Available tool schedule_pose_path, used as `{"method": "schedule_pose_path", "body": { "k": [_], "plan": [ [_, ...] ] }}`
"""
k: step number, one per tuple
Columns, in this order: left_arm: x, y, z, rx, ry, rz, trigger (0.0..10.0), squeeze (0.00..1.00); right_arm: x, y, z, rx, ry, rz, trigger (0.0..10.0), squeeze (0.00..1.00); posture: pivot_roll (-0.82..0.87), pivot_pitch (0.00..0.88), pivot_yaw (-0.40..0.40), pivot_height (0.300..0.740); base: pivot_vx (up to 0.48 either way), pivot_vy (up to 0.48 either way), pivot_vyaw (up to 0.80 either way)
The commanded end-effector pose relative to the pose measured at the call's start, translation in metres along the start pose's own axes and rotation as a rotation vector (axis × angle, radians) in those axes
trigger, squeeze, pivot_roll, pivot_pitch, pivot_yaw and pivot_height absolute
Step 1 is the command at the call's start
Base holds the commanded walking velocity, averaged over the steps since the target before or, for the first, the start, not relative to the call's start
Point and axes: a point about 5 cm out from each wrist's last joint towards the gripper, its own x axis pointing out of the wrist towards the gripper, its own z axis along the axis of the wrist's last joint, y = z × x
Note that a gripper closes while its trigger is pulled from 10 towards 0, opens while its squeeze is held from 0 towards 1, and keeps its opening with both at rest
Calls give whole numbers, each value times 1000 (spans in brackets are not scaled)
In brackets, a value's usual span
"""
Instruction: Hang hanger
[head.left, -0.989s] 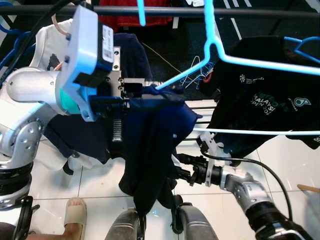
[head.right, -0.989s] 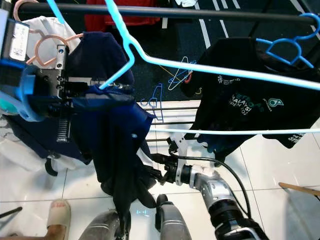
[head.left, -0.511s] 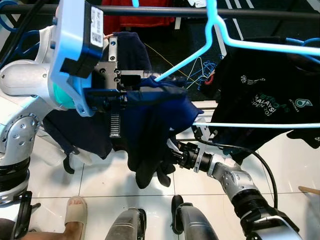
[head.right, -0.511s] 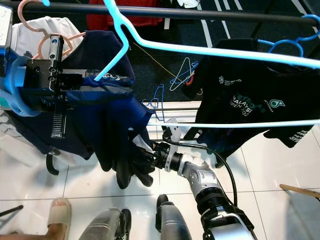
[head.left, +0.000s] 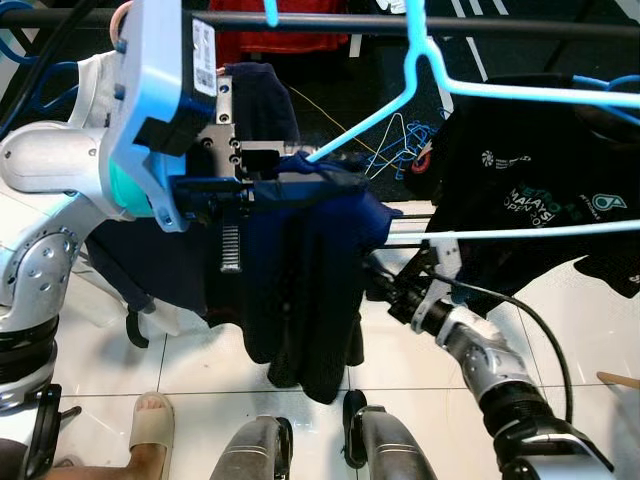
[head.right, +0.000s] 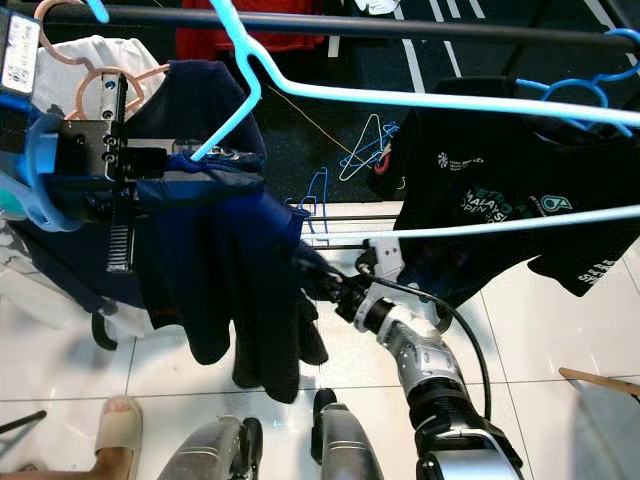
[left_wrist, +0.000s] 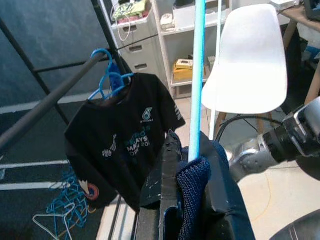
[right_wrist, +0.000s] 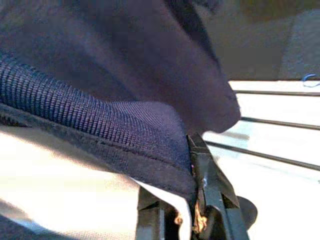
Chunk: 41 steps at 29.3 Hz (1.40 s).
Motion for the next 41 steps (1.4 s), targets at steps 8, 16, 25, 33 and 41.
{"method": "schedule_pose_path", "body": {
  "k": [8,16,25,33,41],
  "plan": [
    [-14,-5,-66,42,353,70,10000,0,-32,-14,42,-146,-129,-92,0,0,-13,177,81,740,0,0,0],
    [-25,-8,-86,17,431,117,10000,0,-46,-24,45,-201,-90,-138,0,0,-20,174,75,740,0,0,0],
    [-39,9,-67,-59,251,203,10000,0,-63,-38,44,-197,-80,-230,0,0,-24,165,76,740,0,0,0],
    [-44,9,-69,-8,281,153,10000,0,-69,-39,52,-185,-110,-247,0,0,-30,160,81,740,0,0,0],
    [-45,-2,-88,86,409,57,10000,0,-71,-41,74,-197,-165,-254,0,0,-30,153,80,740,0,0,0]
  ]
}}
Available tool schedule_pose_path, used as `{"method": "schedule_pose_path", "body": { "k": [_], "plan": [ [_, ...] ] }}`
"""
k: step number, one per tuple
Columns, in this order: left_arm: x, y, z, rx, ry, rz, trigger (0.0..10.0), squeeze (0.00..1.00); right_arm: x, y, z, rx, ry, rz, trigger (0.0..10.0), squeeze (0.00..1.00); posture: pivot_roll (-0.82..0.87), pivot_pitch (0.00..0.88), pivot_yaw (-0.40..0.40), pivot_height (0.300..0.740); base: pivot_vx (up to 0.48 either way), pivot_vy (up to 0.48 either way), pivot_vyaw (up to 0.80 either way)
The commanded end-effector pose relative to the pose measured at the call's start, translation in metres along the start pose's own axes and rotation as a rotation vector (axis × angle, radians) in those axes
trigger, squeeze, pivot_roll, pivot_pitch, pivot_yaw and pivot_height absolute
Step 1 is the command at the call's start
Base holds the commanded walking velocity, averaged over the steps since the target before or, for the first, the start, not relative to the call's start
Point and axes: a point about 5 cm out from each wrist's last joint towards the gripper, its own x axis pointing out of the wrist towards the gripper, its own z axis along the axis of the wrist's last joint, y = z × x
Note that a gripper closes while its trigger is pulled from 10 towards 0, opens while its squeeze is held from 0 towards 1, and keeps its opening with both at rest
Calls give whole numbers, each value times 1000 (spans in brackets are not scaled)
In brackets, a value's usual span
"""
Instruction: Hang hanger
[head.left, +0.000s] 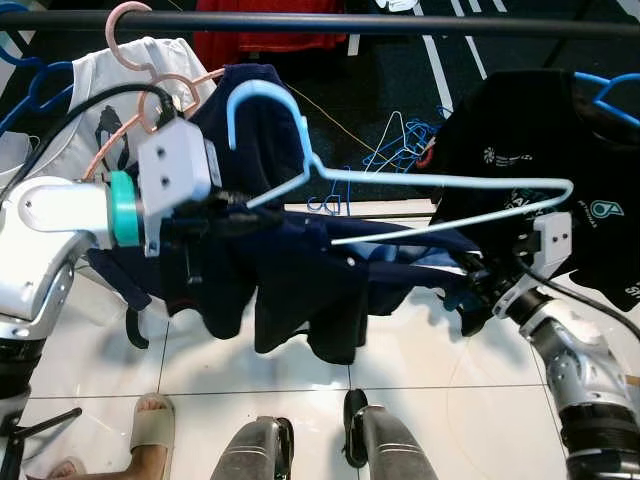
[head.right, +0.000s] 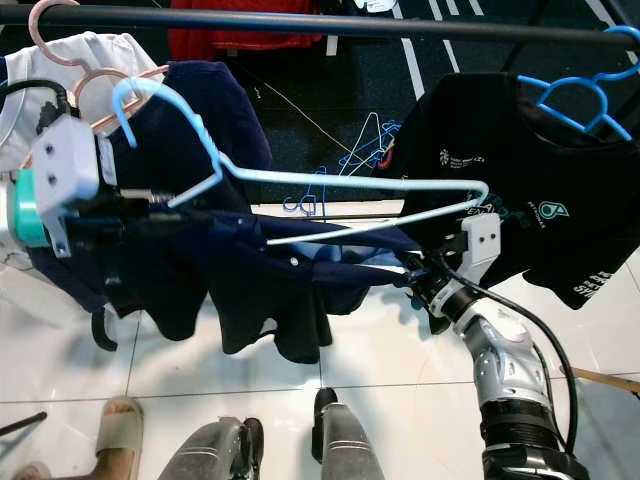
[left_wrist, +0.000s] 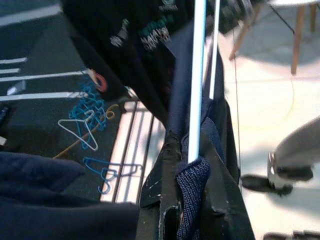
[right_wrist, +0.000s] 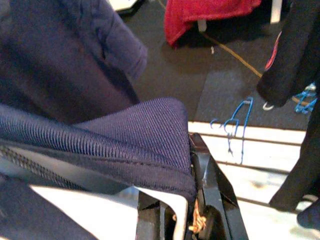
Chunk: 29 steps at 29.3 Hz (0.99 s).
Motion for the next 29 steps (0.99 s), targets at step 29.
{"method": "schedule_pose_path", "body": {
  "k": [29],
  "plan": [
    [-12,30,-25,27,120,188,10000,0,-9,0,0,40,-11,-17,0,0,-30,165,83,740,0,0,0]
  ]
}}
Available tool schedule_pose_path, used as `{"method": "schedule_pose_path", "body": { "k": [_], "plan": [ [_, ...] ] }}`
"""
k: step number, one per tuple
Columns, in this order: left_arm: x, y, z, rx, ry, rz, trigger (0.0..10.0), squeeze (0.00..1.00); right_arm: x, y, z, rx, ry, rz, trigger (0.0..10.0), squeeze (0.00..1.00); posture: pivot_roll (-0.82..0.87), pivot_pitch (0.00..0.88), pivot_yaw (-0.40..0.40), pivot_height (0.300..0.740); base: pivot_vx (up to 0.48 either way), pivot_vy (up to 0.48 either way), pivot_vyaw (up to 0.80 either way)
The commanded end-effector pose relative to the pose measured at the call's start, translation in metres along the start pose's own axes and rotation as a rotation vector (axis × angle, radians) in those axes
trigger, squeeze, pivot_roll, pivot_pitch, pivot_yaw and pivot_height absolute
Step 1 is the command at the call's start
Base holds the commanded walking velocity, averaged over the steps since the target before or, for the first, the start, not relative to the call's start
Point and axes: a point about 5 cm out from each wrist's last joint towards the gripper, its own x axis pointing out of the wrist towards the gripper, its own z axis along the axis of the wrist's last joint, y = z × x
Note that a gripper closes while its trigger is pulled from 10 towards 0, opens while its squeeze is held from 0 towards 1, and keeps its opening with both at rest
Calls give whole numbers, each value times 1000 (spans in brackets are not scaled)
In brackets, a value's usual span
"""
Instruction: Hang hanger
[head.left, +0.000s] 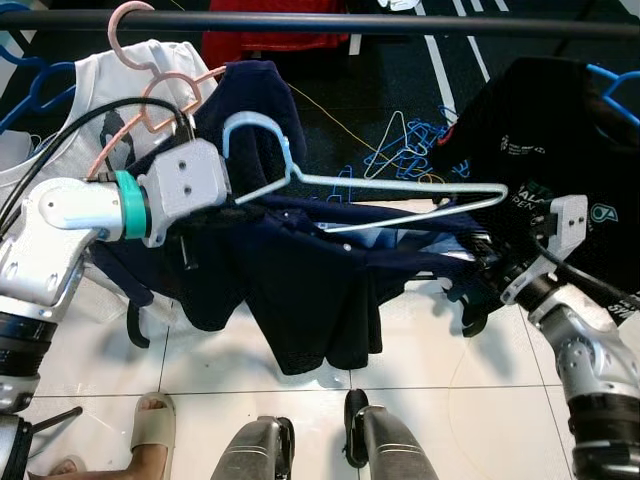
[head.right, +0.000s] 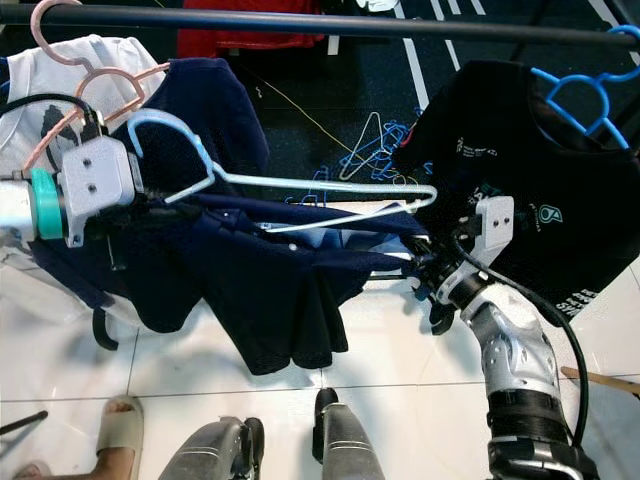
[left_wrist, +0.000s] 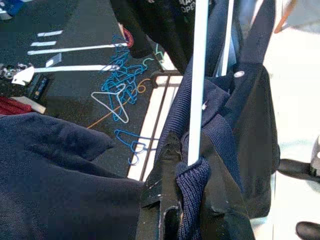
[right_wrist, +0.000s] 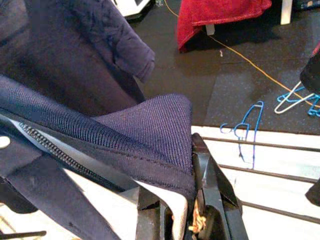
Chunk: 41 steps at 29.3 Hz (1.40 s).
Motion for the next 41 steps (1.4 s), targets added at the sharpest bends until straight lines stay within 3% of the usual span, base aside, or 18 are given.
{"method": "schedule_pose_path", "body": {
  "k": [1,15,25,30,41],
  "plan": [
    [-9,2,-6,17,36,8,10000,0,-8,-7,0,3,-11,-53,0,0,-32,164,83,740,0,0,0],
    [-4,-8,-12,137,101,-67,10000,0,-8,-18,18,-20,-47,-89,0,0,-32,162,84,740,0,0,0],
    [6,-3,-24,189,199,10,10000,0,-5,-10,25,-21,-66,-46,0,0,-35,163,85,740,0,0,0],
    [7,2,-29,173,239,62,10000,0,-5,-8,20,-21,-49,-39,0,0,-35,165,85,740,0,0,0],
    [7,-5,-36,271,301,25,10000,0,0,-5,25,-42,-47,-29,0,0,-35,164,84,740,0,0,0]
  ]
}}
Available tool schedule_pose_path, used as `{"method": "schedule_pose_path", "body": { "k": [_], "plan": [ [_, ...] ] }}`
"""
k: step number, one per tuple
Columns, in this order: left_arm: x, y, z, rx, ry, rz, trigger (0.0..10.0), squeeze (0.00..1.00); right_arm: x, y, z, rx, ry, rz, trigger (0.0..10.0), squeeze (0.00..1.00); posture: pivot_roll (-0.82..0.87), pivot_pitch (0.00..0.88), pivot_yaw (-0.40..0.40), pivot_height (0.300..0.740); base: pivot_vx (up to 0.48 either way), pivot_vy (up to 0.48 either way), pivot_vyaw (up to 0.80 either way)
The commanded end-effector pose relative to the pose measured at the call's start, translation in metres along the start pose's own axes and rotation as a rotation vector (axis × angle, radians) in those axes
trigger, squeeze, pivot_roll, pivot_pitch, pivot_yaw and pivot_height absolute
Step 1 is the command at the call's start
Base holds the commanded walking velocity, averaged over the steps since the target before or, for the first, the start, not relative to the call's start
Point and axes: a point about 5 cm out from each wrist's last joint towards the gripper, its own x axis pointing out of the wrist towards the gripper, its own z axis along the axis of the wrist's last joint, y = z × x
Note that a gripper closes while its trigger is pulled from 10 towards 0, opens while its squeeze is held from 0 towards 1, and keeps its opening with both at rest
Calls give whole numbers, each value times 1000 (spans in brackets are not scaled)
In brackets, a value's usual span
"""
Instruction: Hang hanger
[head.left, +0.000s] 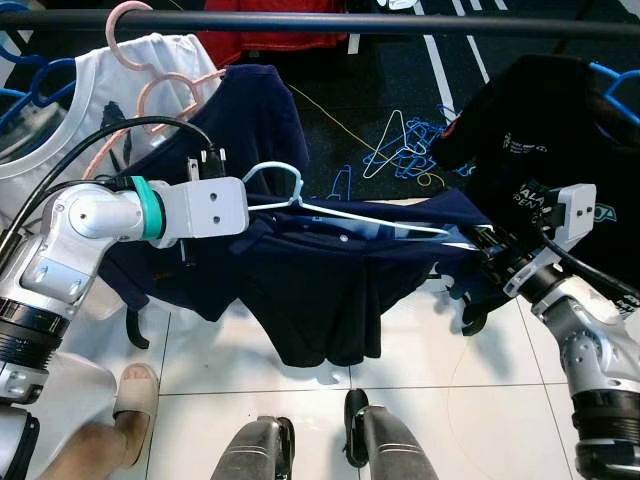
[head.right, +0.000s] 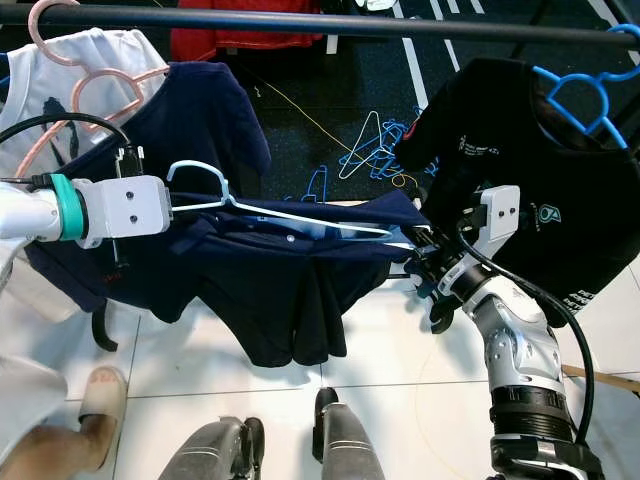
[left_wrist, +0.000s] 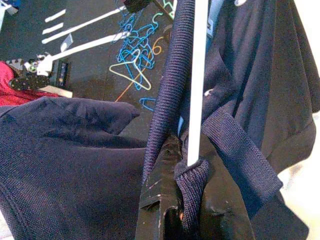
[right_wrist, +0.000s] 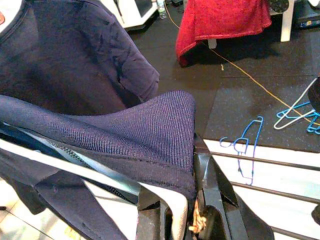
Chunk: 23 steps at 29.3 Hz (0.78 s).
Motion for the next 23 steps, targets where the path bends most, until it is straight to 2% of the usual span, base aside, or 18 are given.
{"method": "schedule_pose_path", "body": {
  "k": [1,3,4,5,6,7,8,11,12,14,16,19,21,23],
  "plan": [
    [-7,-4,-16,-3,90,-3,10000,0,-7,-8,4,-12,-1,-47,0,0,-35,164,84,740,0,0,0],
    [-4,-6,-12,-4,74,-3,10000,0,-1,-2,6,-28,-2,-24,0,0,-36,163,85,740,0,0,0],
    [0,-8,-7,-20,50,1,10000,0,6,7,9,-33,-9,8,0,0,-36,163,85,740,0,0,0],
    [0,-8,-7,-20,50,1,10000,0,6,7,9,-33,-9,8,0,0,-36,163,85,740,0,0,0],
    [4,-8,-1,-58,19,15,10000,0,16,20,10,-43,-8,57,0,0,-35,158,85,740,0,0,0],
    [4,-8,-1,-58,19,15,10000,0,16,20,10,-43,-8,57,0,0,-35,158,85,740,0,0,0],
    [7,-8,5,-76,-3,25,10000,0,24,32,8,-64,1,103,0,0,-33,154,84,740,0,0,0],
    [9,-7,8,-85,-14,32,10000,0,29,40,7,-78,7,131,0,0,-33,154,84,740,0,0,0],
    [13,-6,13,-124,-22,56,10000,0,37,55,2,-106,30,183,0,0,-33,150,83,740,0,0,0],
    [13,-6,13,-124,-22,56,10000,0,37,55,2,-106,30,183,0,0,-33,150,83,740,0,0,0],
    [15,-6,18,-194,-43,72,10000,0,40,64,-6,-111,52,207,0,0,-33,148,82,740,0,0,0],
    [15,-5,20,-221,-53,81,10000,0,40,67,-10,-116,63,210,0,0,-32,146,82,740,0,0,0],
    [17,-5,24,-271,-80,89,10000,0,41,73,-17,-122,77,203,0,0,-33,145,84,740,0,0,0],
    [17,-6,26,-278,-88,88,10000,0,42,75,-18,-127,79,201,0,0,-33,145,84,740,0,0,0]
  ]
}}
